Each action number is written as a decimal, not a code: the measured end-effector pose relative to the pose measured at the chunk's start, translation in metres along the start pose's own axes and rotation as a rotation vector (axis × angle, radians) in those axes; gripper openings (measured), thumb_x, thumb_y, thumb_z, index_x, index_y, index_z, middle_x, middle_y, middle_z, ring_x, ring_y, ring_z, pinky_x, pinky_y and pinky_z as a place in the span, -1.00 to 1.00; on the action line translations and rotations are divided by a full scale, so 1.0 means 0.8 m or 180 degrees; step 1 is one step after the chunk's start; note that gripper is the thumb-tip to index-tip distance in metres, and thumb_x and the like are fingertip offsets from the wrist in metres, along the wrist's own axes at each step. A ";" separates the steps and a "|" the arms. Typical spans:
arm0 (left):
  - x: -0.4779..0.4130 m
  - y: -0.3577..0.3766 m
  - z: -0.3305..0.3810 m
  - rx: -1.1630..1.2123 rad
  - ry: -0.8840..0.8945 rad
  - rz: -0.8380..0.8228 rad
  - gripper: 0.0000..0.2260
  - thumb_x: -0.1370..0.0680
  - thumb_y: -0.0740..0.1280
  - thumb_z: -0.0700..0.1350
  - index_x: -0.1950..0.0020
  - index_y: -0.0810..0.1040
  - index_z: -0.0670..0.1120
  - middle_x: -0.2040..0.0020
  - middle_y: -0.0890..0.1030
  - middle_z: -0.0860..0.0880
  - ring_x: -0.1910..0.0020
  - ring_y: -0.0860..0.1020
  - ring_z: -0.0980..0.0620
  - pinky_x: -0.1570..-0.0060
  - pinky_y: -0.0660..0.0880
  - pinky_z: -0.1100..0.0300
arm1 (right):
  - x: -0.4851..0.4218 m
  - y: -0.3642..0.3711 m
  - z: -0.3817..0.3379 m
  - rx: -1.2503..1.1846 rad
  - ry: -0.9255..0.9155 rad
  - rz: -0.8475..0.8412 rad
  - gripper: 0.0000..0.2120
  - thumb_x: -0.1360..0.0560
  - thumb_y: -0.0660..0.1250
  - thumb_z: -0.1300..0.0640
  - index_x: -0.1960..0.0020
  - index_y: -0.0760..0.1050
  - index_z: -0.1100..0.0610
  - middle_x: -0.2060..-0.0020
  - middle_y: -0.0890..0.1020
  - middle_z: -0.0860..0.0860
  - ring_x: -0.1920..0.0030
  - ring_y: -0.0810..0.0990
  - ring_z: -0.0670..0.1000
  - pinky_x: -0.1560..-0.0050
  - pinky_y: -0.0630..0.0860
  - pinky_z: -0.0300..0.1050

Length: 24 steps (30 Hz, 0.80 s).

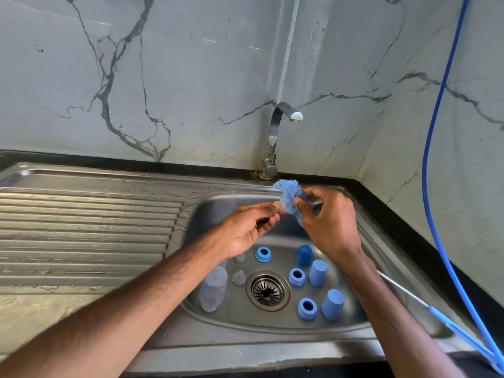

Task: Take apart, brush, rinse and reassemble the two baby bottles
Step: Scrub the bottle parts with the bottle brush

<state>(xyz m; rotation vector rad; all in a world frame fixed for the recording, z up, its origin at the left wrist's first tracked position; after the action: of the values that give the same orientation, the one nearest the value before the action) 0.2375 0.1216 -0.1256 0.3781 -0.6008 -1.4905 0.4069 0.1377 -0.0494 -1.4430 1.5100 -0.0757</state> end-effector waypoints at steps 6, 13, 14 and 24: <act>-0.001 -0.002 -0.001 -0.0012 0.0072 0.0064 -0.76 -0.47 0.48 -0.28 -0.13 0.69 -0.25 0.02 0.73 -0.17 0.26 0.66 0.12 0.28 0.60 0.33 | -0.005 0.003 0.015 0.0146 0.0296 -0.0002 -0.87 -0.60 0.43 0.08 -0.12 0.67 0.07 0.05 0.72 -0.04 0.17 0.61 -0.07 0.28 0.42 -0.26; 0.000 -0.016 0.007 0.0007 0.0184 0.0340 -0.84 -0.51 0.46 -0.33 -0.08 0.67 -0.26 0.13 0.74 -0.14 0.31 0.65 0.11 0.30 0.61 0.32 | 0.006 0.009 -0.009 -0.0111 -0.0247 0.0066 -0.92 -0.57 0.46 0.09 -0.06 0.66 0.01 0.11 0.69 -0.14 0.20 0.61 -0.16 0.25 0.56 -0.18; 0.001 -0.012 0.005 -0.0035 0.0169 0.0292 -0.83 -0.51 0.46 -0.33 -0.10 0.67 -0.26 0.13 0.74 -0.14 0.30 0.66 0.12 0.30 0.61 0.32 | 0.005 0.014 -0.008 -0.0088 -0.0205 0.0004 -0.92 -0.57 0.45 0.09 -0.06 0.66 0.02 0.11 0.70 -0.12 0.20 0.61 -0.12 0.22 0.58 -0.11; 0.005 -0.013 0.010 -0.0150 0.0220 0.0545 -0.85 -0.51 0.46 -0.34 -0.07 0.67 -0.26 0.21 0.73 -0.10 0.34 0.65 0.13 0.33 0.59 0.34 | 0.004 0.023 -0.008 -0.0047 -0.0427 -0.0049 -0.93 -0.57 0.45 0.09 -0.06 0.64 0.02 0.09 0.68 -0.10 0.18 0.62 -0.11 0.24 0.57 -0.14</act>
<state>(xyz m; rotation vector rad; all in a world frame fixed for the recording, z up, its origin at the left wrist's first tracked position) 0.2241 0.1179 -0.1247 0.3321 -0.5289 -1.3201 0.3905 0.1368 -0.0601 -1.4429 1.3928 0.0225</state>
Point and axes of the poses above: each hand's wrist, its own x-axis away from the middle knuckle, its own y-axis out of the palm, z = x × y, the point moved 5 cm from there along -x, towards the middle knuckle
